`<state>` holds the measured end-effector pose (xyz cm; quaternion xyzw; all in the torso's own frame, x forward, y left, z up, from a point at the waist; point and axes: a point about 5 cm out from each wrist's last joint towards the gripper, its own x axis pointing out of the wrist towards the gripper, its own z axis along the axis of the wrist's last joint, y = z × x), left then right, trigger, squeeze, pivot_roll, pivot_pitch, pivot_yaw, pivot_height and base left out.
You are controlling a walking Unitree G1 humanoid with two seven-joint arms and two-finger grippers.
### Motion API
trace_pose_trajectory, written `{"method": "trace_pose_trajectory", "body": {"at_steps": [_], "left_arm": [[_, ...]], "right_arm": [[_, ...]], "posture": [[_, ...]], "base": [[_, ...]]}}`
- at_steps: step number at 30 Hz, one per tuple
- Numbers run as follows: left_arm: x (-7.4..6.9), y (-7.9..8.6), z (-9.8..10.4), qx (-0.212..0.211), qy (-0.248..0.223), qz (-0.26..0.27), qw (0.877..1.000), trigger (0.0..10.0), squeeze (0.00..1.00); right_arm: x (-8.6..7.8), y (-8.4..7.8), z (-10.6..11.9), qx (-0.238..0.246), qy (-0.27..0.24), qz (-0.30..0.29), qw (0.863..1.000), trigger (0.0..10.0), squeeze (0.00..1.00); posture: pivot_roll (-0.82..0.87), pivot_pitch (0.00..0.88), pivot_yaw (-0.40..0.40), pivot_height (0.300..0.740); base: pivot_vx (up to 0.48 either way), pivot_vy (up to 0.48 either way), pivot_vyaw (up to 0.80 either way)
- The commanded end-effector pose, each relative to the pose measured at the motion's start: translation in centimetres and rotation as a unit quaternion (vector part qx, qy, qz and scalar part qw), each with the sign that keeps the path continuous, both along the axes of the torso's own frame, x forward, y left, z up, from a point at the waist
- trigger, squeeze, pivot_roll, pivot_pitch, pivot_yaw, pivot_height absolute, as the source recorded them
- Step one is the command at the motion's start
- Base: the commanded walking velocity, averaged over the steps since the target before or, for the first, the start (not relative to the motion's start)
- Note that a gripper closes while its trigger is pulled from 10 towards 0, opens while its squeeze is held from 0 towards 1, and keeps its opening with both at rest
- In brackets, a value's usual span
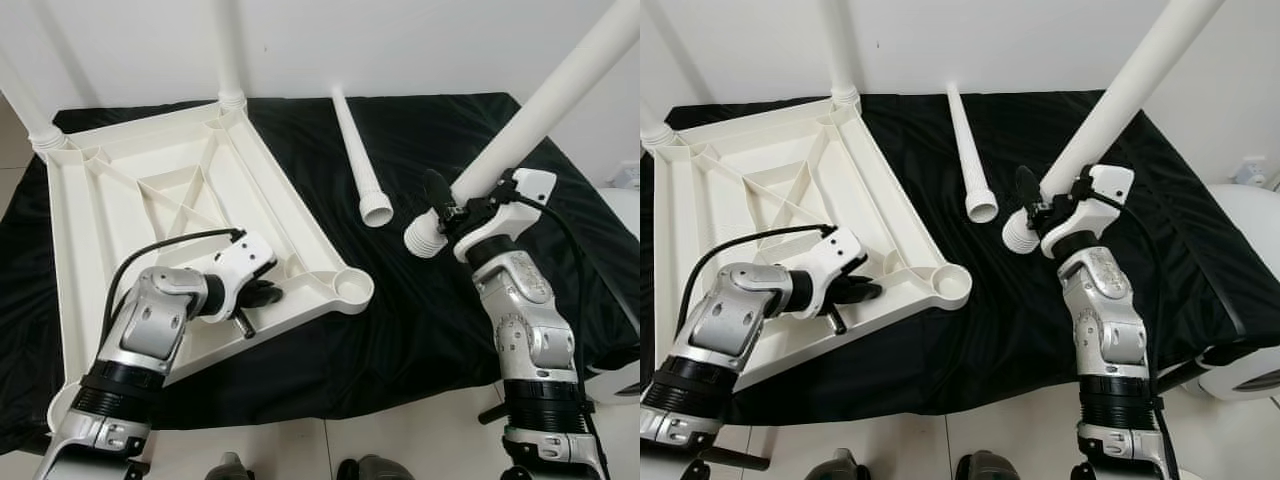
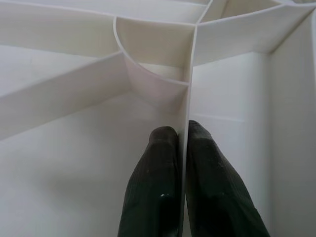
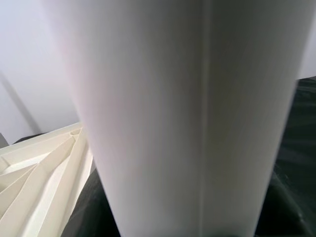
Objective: Building children table
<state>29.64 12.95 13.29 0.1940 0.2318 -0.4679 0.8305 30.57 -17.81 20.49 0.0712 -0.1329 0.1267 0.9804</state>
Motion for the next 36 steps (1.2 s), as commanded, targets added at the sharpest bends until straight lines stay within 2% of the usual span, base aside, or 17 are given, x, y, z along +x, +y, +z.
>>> {"method": "trace_pose_trajectory", "body": {"at_steps": [1, 3, 4, 5, 6, 7, 8, 12, 13, 15, 16, 23, 27, 28, 30, 36], "left_arm": [[0.5, 0.5, -1.0, 0.024, -0.049, 0.106, 0.993, 10.0, 0.00], [0.5, 0.5, -1.0, 0.024, -0.049, 0.106, 0.993, 10.0, 0.00], [0.5, 0.4, -0.9, 0.021, -0.051, 0.098, 0.994, 10.0, 0.66], [0.5, 0.4, -0.9, 0.021, -0.051, 0.098, 0.994, 10.0, 0.66], [0.4, 0.3, -0.8, 0.015, -0.048, 0.094, 0.994, 10.0, 0.94], [0.4, 0.3, -0.8, 0.015, -0.048, 0.094, 0.994, 10.0, 0.94], [0.4, 0.3, -0.7, 0.010, -0.047, 0.092, 0.995, 10.0, 1.00], [0.1, 0.2, -0.4, 0.007, -0.051, 0.076, 0.996, 10.0, 1.00], [0.0, 0.1, -0.2, 0.005, -0.052, 0.068, 0.996, 10.0, 0.91], [0.0, 0.1, -0.2, 0.005, -0.052, 0.068, 0.996, 10.0, 0.91], [-0.2, 0.1, 0.0, 0.004, -0.054, 0.058, 0.997, 10.0, 0.00], [-0.3, 0.1, 1.3, -0.017, -0.085, 0.043, 0.995, 10.0, 0.00], [-0.4, -0.9, 3.8, -0.090, -0.116, 0.045, 0.988, 10.0, 0.00], [-0.4, -0.9, 3.8, -0.090, -0.116, 0.045, 0.988, 10.0, 0.00], [-1.5, -2.0, 3.9, -0.106, -0.109, 0.008, 0.988, 10.0, 0.00], [-2.6, -2.9, 3.3, -0.109, -0.097, -0.025, 0.989, 10.0, 0.00]], "right_arm": [[0.0, 0.2, 0.7, -0.003, -0.014, 0.004, 1.000, 10.0, 0.00], [0.0, 0.2, 0.7, -0.003, -0.014, 0.004, 1.000, 10.0, 0.00], [-0.1, 0.1, 0.7, -0.004, -0.014, 0.004, 1.000, 10.0, 0.00], [-0.1, 0.1, 0.7, -0.004, -0.014, 0.004, 1.000, 10.0, 0.00], [-0.1, 0.1, 0.7, -0.004, -0.014, 0.003, 1.000, 10.0, 0.00], [-0.1, 0.1, 0.7, -0.004, -0.014, 0.003, 1.000, 10.0, 0.00], [0.0, 0.1, 0.8, -0.004, -0.014, 0.003, 1.000, 10.0, 0.00], [0.0, 0.0, 0.8, -0.005, -0.014, 0.003, 1.000, 10.0, 0.00], [0.0, 0.0, 0.8, -0.007, -0.014, 0.003, 1.000, 10.0, 0.00], [0.0, 0.0, 0.8, -0.007, -0.014, 0.003, 1.000, 10.0, 0.00], [0.1, -0.1, 0.8, -0.008, -0.013, 0.004, 1.000, 10.0, 0.00], [0.4, -0.1, 1.0, -0.009, -0.013, 0.004, 1.000, 10.0, 0.00], [0.6, -0.1, 1.1, -0.006, -0.013, 0.005, 1.000, 10.0, 0.00], [0.6, -0.1, 1.1, -0.006, -0.013, 0.005, 1.000, 10.0, 0.00], [0.7, 0.0, 1.1, -0.006, -0.013, 0.007, 1.000, 10.0, 0.00], [0.8, 0.0, 1.2, -0.006, -0.013, 0.008, 1.000, 10.0, 0.00]], "posture": [[0.00, 0.025, -0.005, 0.740], [0.00, 0.025, -0.005, 0.740], [0.00, 0.025, -0.006, 0.740], [0.00, 0.025, -0.006, 0.740], [0.00, 0.025, -0.006, 0.740], [0.00, 0.025, -0.006, 0.740], [0.00, 0.025, -0.006, 0.740], [0.00, 0.031, -0.012, 0.740], [0.00, 0.032, -0.013, 0.740], [0.00, 0.032, -0.013, 0.740], [0.00, 0.033, -0.016, 0.740], [0.00, 0.036, -0.026, 0.740], [0.01, 0.035, -0.038, 0.740], [0.01, 0.035, -0.038, 0.740], [0.01, 0.034, -0.041, 0.740], [0.02, 0.034, -0.043, 0.740]], "base": [[0.000, 0.000, 0.00], [0.000, 0.000, 0.00], [0.000, 0.000, 0.00], [0.000, 0.000, 0.00], [0.000, 0.000, 0.00], [0.000, 0.000, 0.00], [0.000, 0.000, 0.00], [0.000, 0.000, 0.00], [0.000, 0.000, 0.00], [0.000, 0.000, 0.00], [0.000, 0.000, 0.00], [0.000, 0.000, 0.00], [0.000, 0.000, 0.00], [0.000, 0.000, 0.00], [0.000, 0.000, 0.00], [0.000, 0.000, 0.00]]}}
